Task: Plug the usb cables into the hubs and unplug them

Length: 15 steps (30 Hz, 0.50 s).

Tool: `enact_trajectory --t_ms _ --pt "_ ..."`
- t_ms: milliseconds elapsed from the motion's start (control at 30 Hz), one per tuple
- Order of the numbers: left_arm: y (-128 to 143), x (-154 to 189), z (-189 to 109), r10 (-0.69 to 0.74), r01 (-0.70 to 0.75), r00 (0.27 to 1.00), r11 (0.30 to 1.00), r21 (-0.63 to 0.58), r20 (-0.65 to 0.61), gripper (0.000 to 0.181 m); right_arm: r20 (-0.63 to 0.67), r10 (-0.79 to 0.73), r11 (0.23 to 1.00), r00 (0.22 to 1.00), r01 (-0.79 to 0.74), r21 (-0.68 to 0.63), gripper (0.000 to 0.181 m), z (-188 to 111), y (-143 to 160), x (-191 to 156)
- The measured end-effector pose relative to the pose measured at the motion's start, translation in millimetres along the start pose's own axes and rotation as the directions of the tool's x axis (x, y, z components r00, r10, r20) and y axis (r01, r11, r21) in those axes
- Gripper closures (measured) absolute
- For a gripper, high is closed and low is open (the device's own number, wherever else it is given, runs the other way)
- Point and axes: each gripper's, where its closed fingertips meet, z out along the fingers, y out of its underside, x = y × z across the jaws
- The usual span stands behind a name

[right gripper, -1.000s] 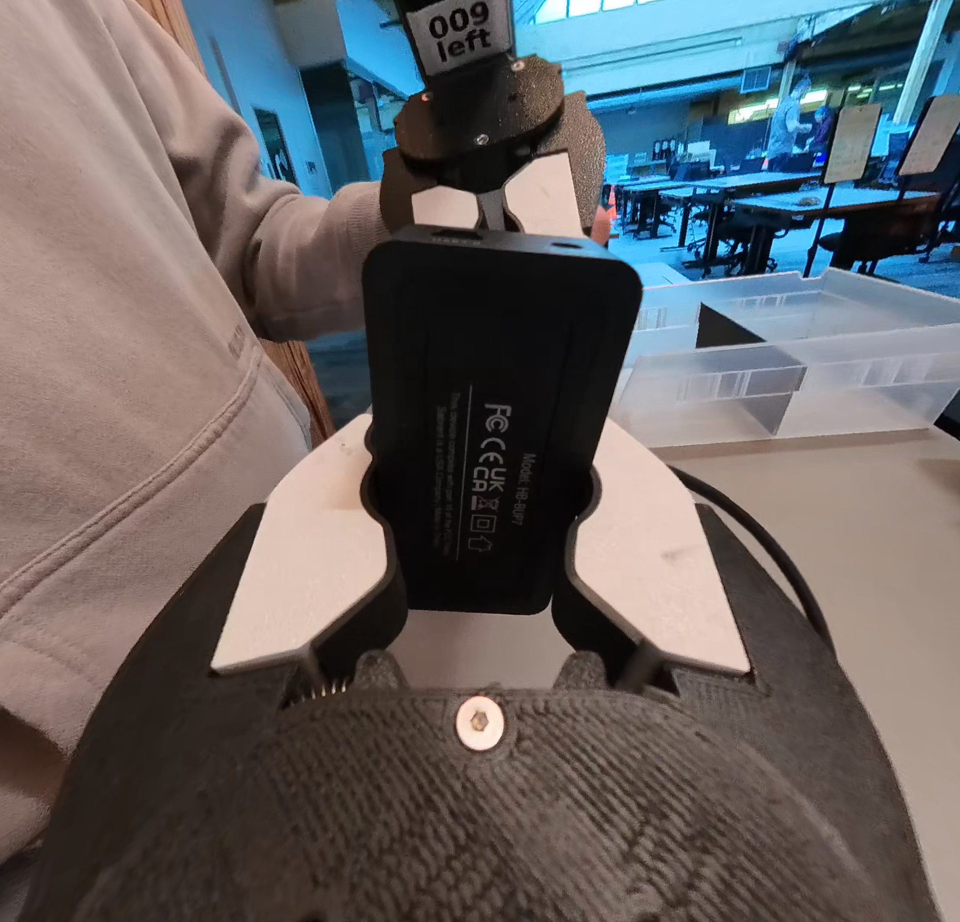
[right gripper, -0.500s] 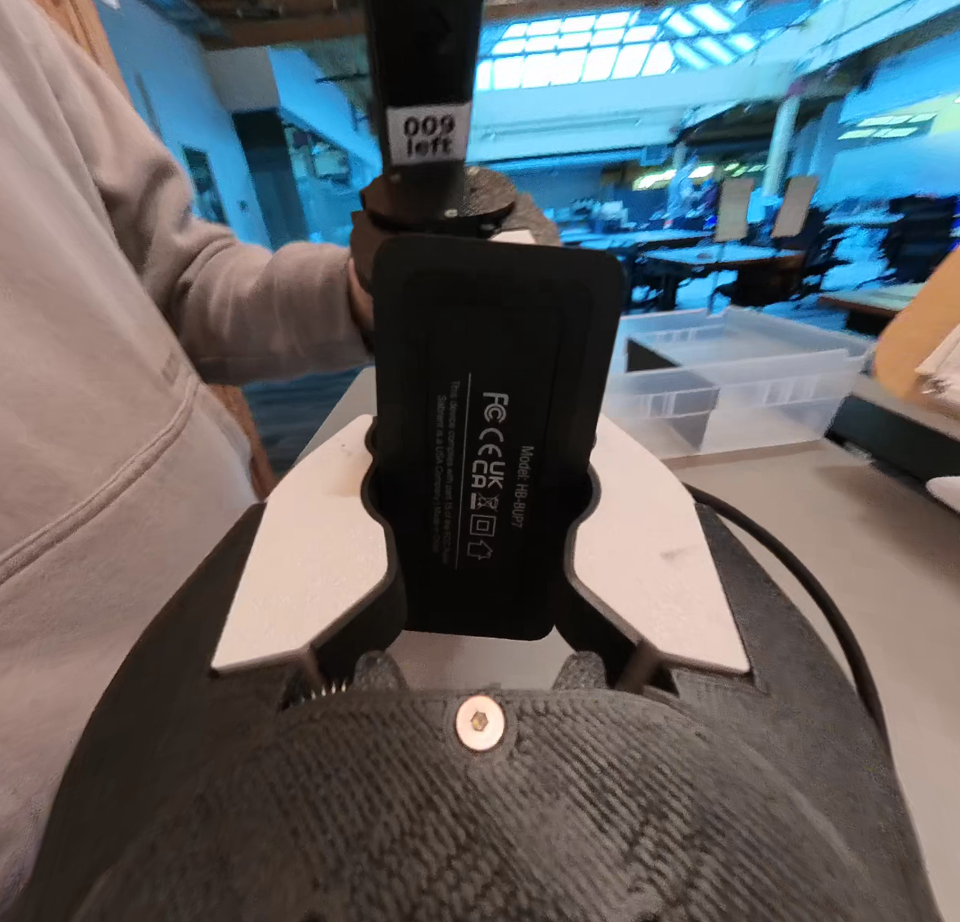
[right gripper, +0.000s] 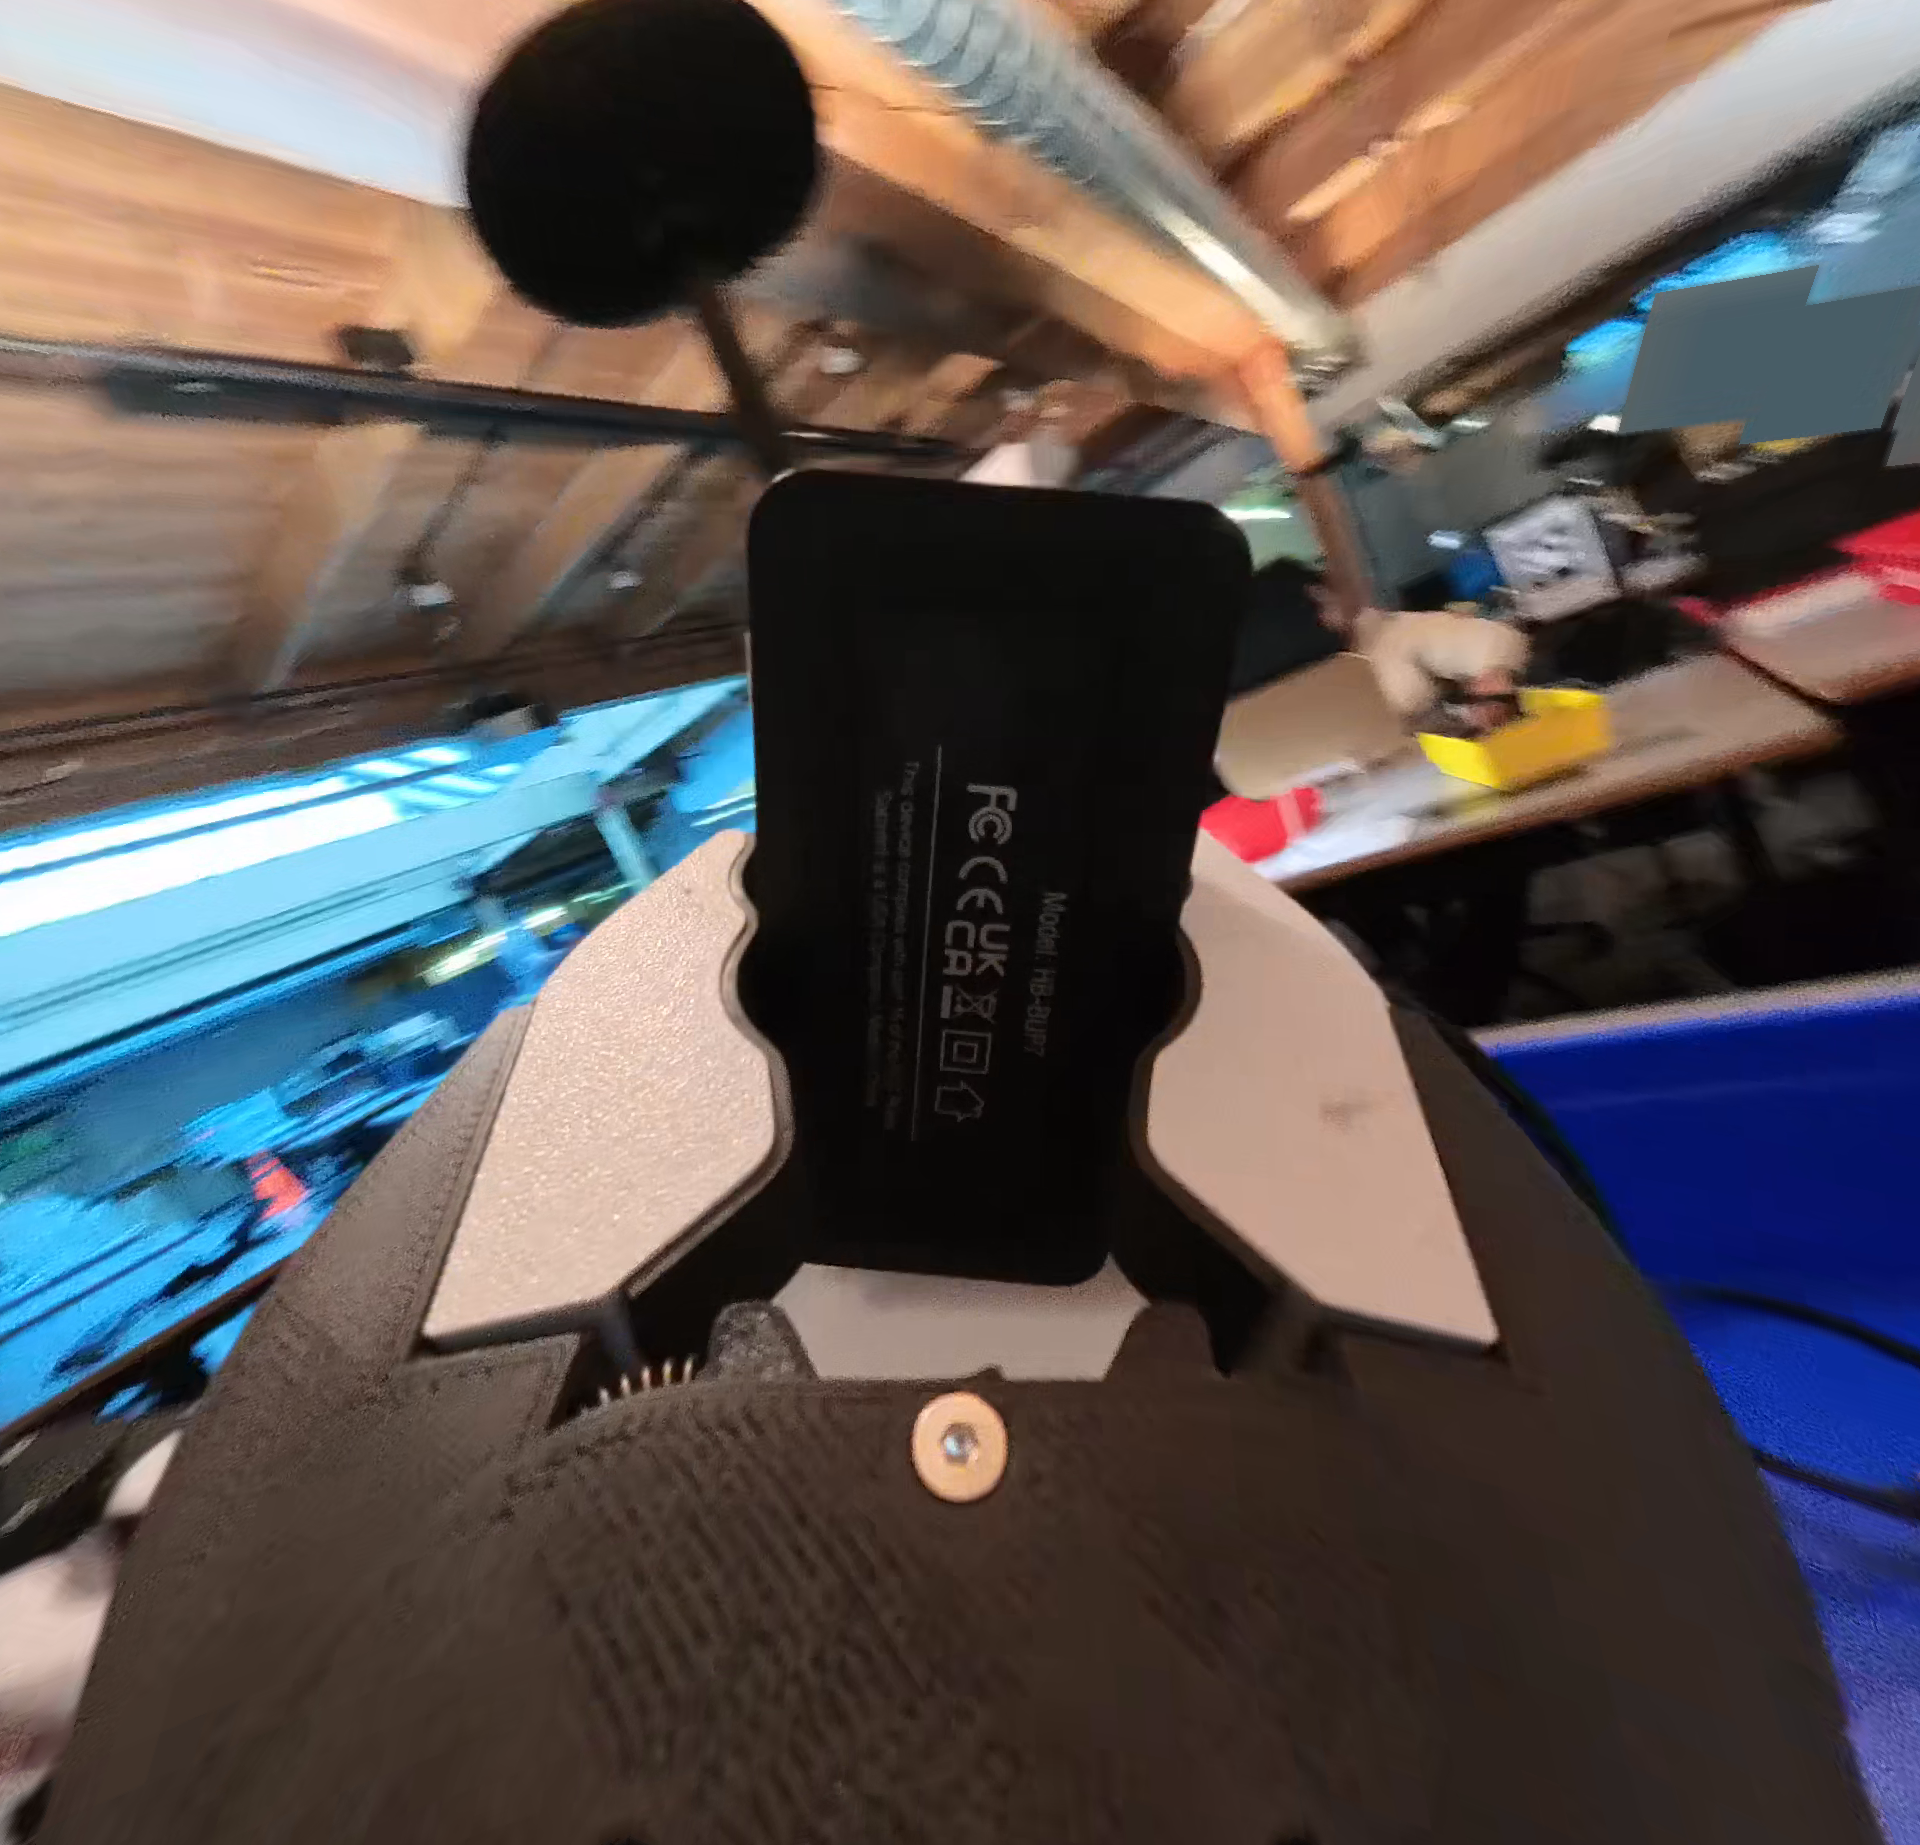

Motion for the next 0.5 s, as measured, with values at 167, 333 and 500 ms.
enact_trajectory --t_ms 167,333,500 --pt "-1.3 8.6 9.6 -0.047 0.048 0.998 0.998 0.028 -0.035 0.149 -0.152 0.17 0.985 0.974 -0.171 0.004 0.109 -12.3 16.6 56.7" --pt "7.6 13.5 13.5 -0.073 0.073 0.995 0.997 -0.002 -0.066 0.15 -0.212 0.283 0.958 0.936 -0.286 0.015 0.11 -25.0 42.5 78.4" --pt "15.9 16.2 12.3 -0.097 0.095 0.992 0.995 -0.021 -0.081 0.151 -0.379 0.23 0.961 0.896 -0.271 -0.058 0.108 -42.0 66.9 106.0"
